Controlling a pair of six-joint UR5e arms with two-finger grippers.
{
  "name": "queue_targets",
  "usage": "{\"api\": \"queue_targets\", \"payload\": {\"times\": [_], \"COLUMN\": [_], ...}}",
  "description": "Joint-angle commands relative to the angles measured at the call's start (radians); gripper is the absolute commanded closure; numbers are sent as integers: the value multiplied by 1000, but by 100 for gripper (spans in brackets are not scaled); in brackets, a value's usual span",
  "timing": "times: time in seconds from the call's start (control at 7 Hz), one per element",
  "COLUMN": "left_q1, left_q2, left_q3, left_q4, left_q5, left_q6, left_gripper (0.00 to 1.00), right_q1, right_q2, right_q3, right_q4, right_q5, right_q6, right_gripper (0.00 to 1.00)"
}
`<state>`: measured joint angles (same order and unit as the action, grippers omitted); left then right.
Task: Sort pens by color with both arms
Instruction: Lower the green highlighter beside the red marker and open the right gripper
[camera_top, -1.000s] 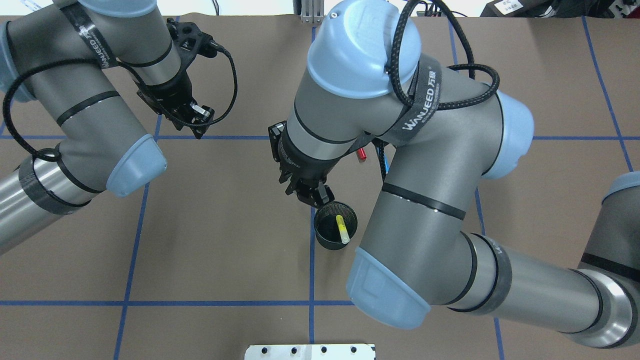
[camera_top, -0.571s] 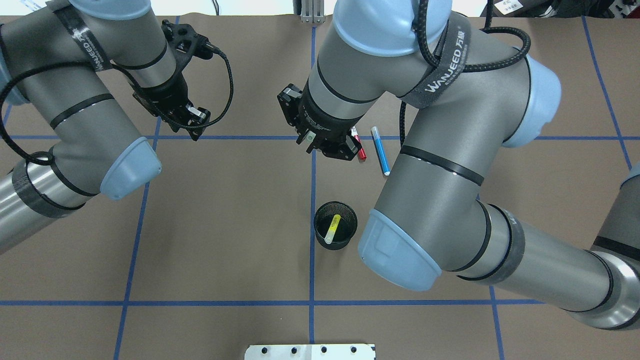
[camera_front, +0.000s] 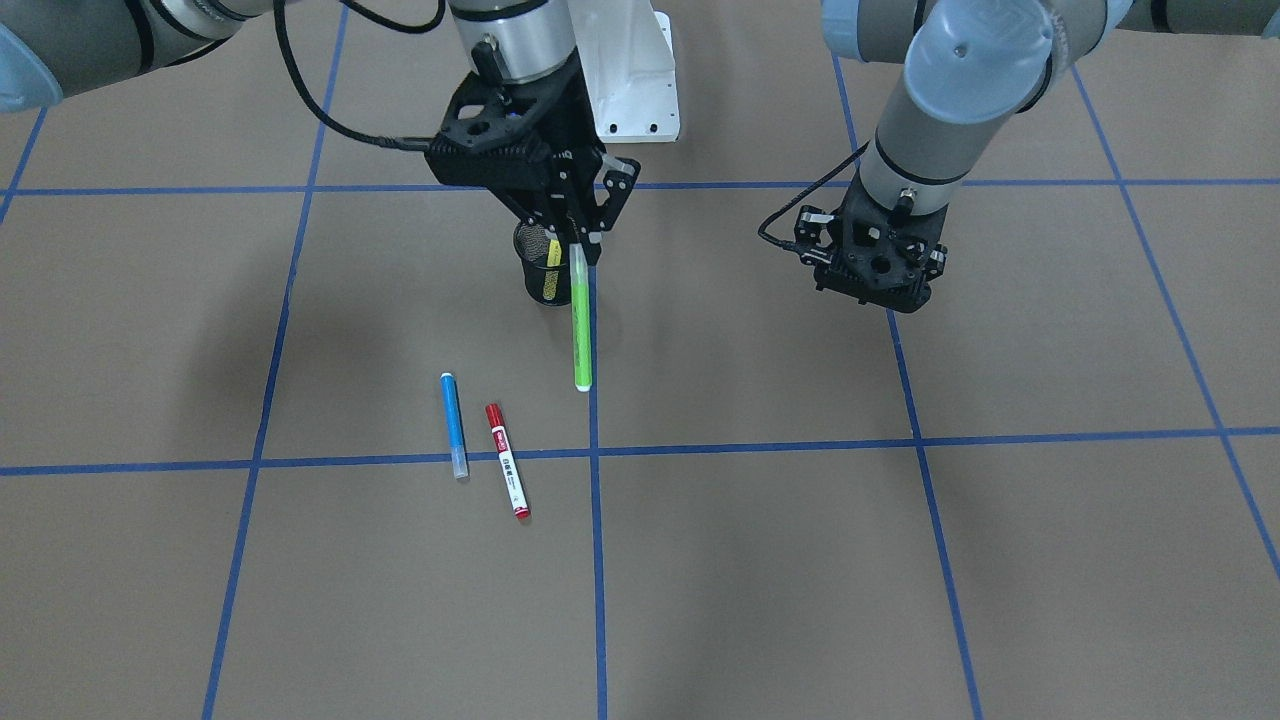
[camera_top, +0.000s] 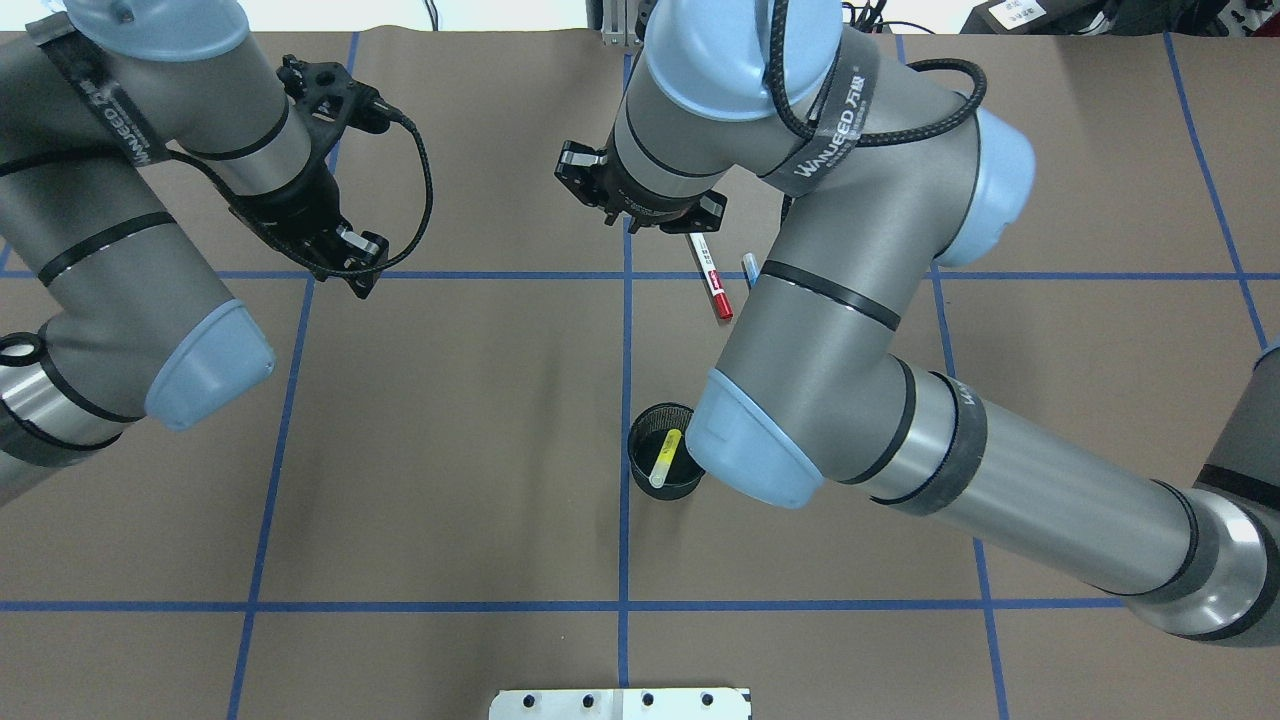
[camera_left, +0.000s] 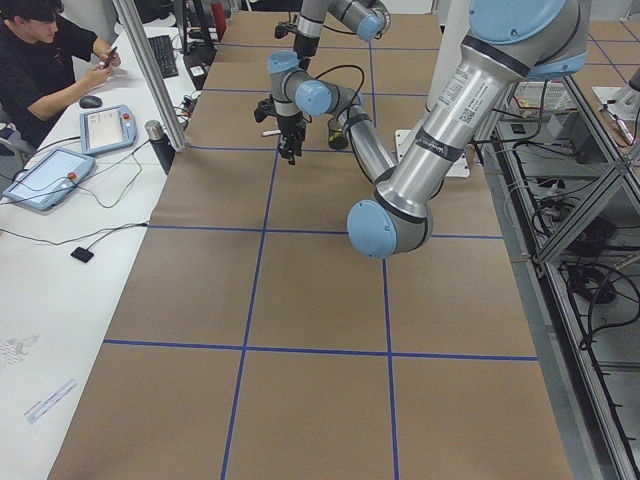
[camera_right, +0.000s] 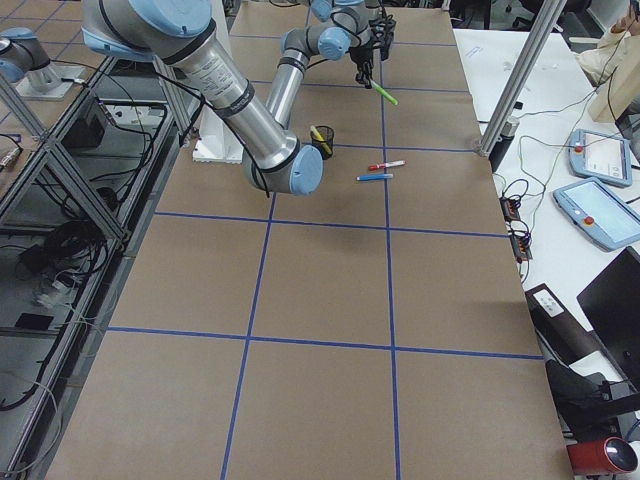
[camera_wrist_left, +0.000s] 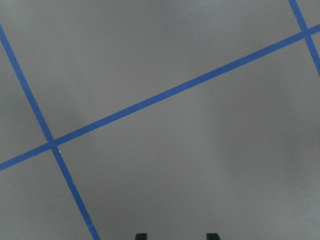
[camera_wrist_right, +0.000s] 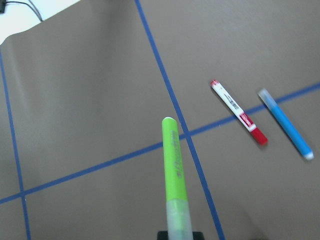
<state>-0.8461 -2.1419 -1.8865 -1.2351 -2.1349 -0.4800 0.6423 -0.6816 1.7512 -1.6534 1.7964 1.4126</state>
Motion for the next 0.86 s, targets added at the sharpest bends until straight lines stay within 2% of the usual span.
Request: {"api": "queue_targets", "payload": {"times": [0.0, 0.14, 0.29, 0.43, 0.71], "left_q1": [-2, -4, -5, -5, -5], "left_q2": [34, 40, 49, 54, 54], "left_q3": [-17, -16, -22, -25, -28], "left_q4": [0, 0, 0, 0, 2], "left_q5": [0, 0, -2, -2, -3], "left_q6": [-2, -2, -2, -2, -2], "left_gripper": [49, 49, 49, 49, 49], "right_q1": [0, 2, 0, -1, -3], "right_q2": [-18, -32, -89, -105, -87], "right_q3": [-93, -88, -85, -101, -198], "right_q4": [133, 162, 281, 318, 325], "right_q5": [-22, -29, -117, -152, -154], "right_q6": [-153, -175, -239, -339, -421], "right_gripper": [100, 100, 100, 100, 100]}}
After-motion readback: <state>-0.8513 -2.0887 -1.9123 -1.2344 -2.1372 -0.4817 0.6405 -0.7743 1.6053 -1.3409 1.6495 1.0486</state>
